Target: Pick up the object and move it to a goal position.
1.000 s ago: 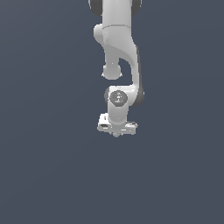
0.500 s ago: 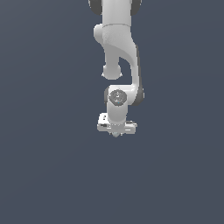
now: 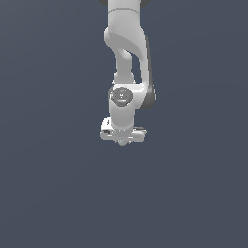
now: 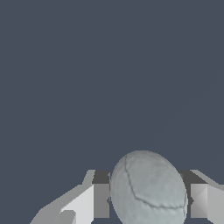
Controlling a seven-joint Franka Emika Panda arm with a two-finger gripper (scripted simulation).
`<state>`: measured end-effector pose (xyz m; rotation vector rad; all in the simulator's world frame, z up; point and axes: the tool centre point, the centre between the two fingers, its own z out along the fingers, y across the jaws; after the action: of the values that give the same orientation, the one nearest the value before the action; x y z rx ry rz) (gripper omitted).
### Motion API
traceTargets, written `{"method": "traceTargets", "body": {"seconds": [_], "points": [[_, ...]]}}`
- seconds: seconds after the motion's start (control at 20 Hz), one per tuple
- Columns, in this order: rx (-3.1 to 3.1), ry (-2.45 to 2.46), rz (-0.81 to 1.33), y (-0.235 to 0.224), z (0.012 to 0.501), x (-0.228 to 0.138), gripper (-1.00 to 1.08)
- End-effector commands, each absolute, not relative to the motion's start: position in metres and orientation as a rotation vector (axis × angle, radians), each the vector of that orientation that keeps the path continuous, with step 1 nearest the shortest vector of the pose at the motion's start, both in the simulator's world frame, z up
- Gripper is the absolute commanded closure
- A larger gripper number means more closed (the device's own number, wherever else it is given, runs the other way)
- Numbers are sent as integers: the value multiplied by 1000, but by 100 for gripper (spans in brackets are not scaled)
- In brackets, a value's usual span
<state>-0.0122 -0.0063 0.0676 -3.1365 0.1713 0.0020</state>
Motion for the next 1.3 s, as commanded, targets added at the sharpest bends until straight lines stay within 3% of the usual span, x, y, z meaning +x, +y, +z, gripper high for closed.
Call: {"method": "traceTargets", "body": {"seconds": [0.0, 0.85, 1.25], "points": [[-3136, 172, 0, -19, 87, -15, 108], [-3135, 173, 0, -132, 258, -36, 108], [-3136, 173, 0, -166, 310, -40, 108]]}}
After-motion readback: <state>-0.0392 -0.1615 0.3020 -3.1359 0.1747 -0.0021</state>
